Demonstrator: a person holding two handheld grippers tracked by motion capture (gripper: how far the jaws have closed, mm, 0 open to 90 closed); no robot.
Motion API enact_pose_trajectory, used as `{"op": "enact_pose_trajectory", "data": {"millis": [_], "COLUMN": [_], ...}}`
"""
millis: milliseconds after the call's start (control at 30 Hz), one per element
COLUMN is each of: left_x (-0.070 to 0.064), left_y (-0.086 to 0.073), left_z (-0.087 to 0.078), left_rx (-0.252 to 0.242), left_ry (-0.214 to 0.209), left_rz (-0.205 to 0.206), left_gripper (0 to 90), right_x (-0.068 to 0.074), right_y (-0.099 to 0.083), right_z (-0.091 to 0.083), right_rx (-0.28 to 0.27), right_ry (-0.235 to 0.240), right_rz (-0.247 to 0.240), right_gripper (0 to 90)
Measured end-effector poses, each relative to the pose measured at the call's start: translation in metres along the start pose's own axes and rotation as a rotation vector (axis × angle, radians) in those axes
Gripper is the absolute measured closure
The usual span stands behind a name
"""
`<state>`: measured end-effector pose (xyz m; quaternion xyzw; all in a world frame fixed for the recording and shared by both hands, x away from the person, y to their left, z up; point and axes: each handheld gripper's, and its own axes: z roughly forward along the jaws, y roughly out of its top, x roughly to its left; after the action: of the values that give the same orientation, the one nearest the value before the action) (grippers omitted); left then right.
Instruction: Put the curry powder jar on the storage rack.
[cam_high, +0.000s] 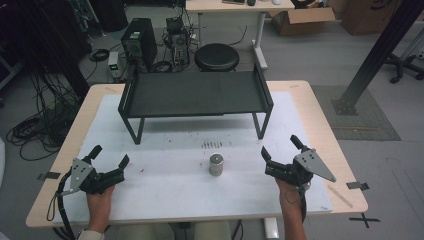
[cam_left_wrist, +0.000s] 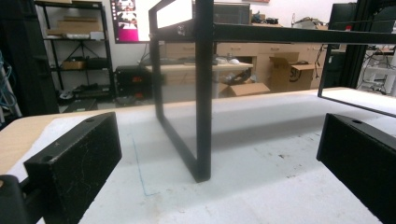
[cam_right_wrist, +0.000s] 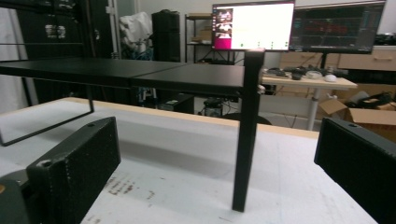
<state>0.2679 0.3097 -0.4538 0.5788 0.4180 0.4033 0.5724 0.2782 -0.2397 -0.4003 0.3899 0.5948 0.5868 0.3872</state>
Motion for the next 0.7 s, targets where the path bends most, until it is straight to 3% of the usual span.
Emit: {"op": "enact_pose_trajectory", "data": {"millis": [700], "left_x": [0.000], "left_y": [0.000], "left_z": [0.000], "left_rx": [0.000], "left_ry": [0.000], "left_rz": [-0.001], "left_gripper": [0.2], "right_x": [0.043], "right_y": [0.020], "right_z": [0.018], "right_rx": [0.042], "right_ry": [0.171], "right_rz": [-0.023], "right_gripper": [0.3]}}
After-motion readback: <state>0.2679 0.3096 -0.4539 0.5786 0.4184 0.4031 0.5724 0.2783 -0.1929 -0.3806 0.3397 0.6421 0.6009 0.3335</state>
